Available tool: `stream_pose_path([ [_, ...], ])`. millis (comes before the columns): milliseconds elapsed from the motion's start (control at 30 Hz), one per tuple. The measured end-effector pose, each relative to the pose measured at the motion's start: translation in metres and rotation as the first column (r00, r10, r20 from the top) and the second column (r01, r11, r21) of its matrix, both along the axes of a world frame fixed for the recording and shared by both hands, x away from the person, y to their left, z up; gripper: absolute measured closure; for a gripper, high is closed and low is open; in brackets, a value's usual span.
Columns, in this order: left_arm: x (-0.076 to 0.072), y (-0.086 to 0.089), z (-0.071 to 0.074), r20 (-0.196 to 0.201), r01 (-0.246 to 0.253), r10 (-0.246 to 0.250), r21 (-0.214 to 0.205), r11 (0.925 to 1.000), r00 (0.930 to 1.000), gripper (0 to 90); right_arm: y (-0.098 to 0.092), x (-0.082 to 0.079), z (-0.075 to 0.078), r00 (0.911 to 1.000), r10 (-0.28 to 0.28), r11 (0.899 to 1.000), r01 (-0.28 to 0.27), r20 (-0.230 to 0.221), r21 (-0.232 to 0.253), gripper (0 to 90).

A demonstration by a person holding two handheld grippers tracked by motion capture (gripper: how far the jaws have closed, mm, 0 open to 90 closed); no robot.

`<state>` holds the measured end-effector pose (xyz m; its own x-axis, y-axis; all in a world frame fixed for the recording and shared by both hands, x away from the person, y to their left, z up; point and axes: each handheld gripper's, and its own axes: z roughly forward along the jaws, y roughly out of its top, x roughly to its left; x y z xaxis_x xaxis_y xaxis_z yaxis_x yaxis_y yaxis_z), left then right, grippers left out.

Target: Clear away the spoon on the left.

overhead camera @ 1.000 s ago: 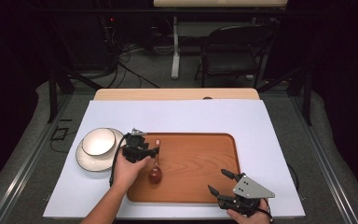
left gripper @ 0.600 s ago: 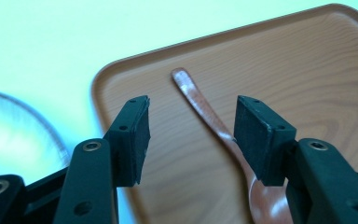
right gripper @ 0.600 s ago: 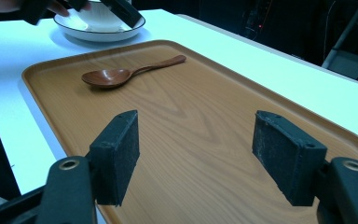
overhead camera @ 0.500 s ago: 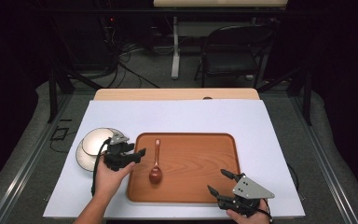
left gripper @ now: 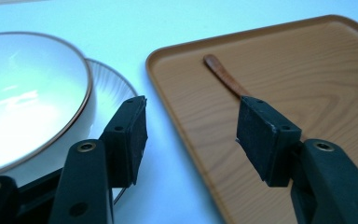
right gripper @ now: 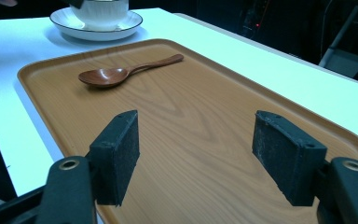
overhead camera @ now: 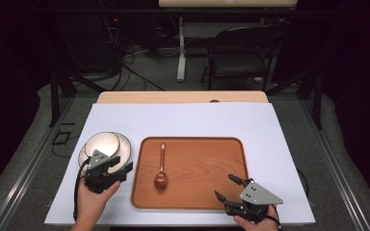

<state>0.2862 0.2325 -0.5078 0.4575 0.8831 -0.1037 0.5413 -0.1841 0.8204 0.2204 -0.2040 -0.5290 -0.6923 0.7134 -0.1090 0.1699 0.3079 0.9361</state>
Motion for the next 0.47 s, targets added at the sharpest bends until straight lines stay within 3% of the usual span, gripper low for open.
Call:
stream_pose_path([
  [233,-0.012,0.020,-0.010,0.046,-0.055,0.058,-0.058,0.9968,0.9973,42.4,0.002,0.000,-0.001,1.0000,-0.005,1.000,0.005,0.001,-0.021,31.6],
  [367,-0.010,0.029,-0.018,-0.002,-0.072,0.072,-0.112,0.9911,0.9974,42.9,0.007,0.000,-0.003,0.9998,-0.012,0.997,0.013,0.013,-0.076,31.5],
  [467,-0.008,0.032,-0.020,-0.010,-0.081,0.080,-0.128,0.9885,0.9967,43.0,0.009,0.001,-0.005,0.9997,-0.016,0.992,0.018,0.018,-0.126,31.3],
])
